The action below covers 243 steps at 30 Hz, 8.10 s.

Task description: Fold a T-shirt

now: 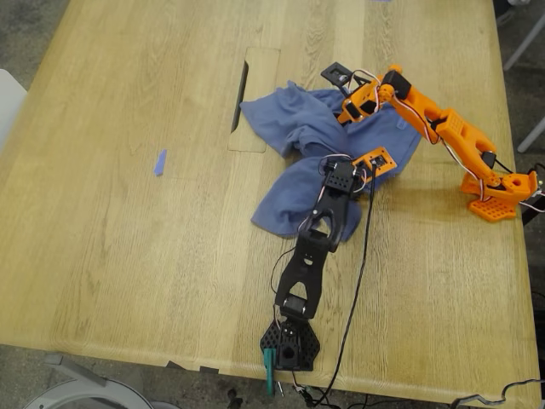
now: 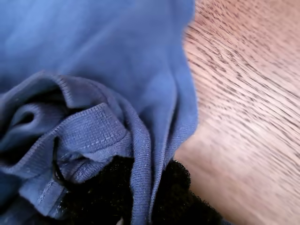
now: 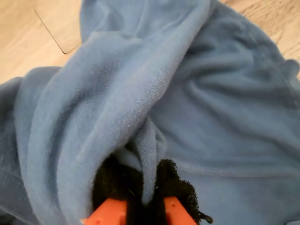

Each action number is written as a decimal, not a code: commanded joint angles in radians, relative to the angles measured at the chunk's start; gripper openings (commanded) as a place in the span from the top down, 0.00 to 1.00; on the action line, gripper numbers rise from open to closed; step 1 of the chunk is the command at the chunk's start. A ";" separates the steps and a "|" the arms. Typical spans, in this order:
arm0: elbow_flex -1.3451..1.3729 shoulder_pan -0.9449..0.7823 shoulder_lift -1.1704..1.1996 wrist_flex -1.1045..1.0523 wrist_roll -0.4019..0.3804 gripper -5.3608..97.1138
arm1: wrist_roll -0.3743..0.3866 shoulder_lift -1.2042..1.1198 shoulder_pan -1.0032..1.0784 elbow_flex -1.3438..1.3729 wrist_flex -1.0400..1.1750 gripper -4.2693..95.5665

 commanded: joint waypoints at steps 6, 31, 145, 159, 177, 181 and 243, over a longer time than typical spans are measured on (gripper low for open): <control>-0.098 -0.144 0.345 0.115 -0.032 0.95 | -0.023 0.216 -0.006 0.005 0.003 0.96; -0.827 -0.285 0.391 0.563 -0.069 0.95 | -0.103 0.531 0.017 0.023 0.003 0.96; -1.149 0.721 0.845 0.370 -0.066 0.95 | -0.238 1.075 -0.440 -0.032 -0.509 0.95; -1.117 0.724 0.900 0.552 -0.160 0.95 | -0.227 1.181 -0.442 0.071 -0.356 0.95; -0.492 0.318 1.149 0.569 -0.313 0.95 | -0.190 1.134 -0.463 0.100 -0.212 0.95; -0.436 0.175 1.160 0.566 -0.334 0.95 | -0.172 1.170 -0.448 0.178 -0.156 0.95; 0.968 -0.640 1.224 -0.244 -0.264 0.95 | -0.158 0.057 0.129 -0.078 -0.210 0.95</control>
